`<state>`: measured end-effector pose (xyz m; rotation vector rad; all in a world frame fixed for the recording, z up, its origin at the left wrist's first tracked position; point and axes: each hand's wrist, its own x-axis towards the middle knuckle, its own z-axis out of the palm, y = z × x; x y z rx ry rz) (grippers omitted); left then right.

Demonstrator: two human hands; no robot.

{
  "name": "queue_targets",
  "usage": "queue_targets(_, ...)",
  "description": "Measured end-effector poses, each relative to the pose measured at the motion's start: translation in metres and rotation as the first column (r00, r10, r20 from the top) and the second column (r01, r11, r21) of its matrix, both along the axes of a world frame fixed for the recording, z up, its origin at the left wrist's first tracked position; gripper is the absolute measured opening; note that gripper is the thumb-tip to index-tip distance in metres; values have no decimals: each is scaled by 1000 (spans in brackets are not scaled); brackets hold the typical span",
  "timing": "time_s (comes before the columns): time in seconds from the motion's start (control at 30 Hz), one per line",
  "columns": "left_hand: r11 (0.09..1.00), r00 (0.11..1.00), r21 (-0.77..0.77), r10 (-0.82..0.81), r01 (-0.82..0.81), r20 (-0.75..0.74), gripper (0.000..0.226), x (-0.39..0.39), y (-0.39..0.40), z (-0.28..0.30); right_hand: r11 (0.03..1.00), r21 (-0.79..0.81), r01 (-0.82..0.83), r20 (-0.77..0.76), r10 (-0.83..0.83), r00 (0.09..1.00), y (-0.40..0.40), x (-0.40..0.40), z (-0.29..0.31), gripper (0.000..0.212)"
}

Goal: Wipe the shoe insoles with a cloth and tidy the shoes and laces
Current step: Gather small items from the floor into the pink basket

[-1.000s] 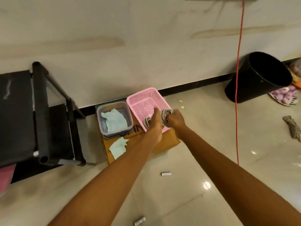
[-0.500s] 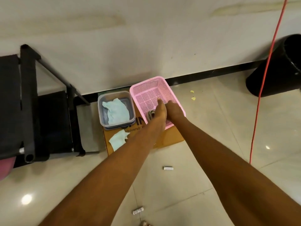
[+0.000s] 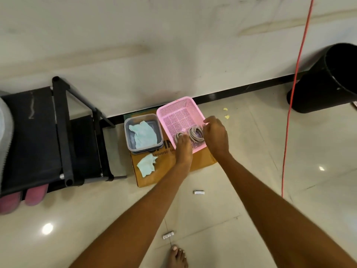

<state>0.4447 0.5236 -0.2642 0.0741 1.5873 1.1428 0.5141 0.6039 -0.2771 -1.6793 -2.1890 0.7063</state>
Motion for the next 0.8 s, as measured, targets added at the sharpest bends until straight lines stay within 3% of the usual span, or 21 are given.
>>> queue_targets(0.07,1000,995,-15,6,-7,-99,29,8,-22,6,999,22,40,-132,-37,991,-25,17,11,11)
queue_targets(0.13,998,985,-66,-27,16,-170,23,19,-47,3,999,-25,46,-151,-49,987,-56,32,7,9)
queue_targets(0.27,960,936,-247,-200,129,-289,22,43,-102,-37,955,-280,-94,112,130,985,-110,63,-52,18)
queue_targets(0.4,896,858,-394,-359,207,-366,30,47,-162,-105,872,-457,-173,300,335,893,-134,91,-124,37)
queue_targets(0.6,741,790,-592,-552,318,-266,40,44,-241,-192,839,-446,-311,444,509,737,-139,105,-201,31)
queue_targets(0.8,723,756,-598,-592,346,-279,39,42,-267,-214,821,-428,-378,532,567,629,-145,99,-225,23)
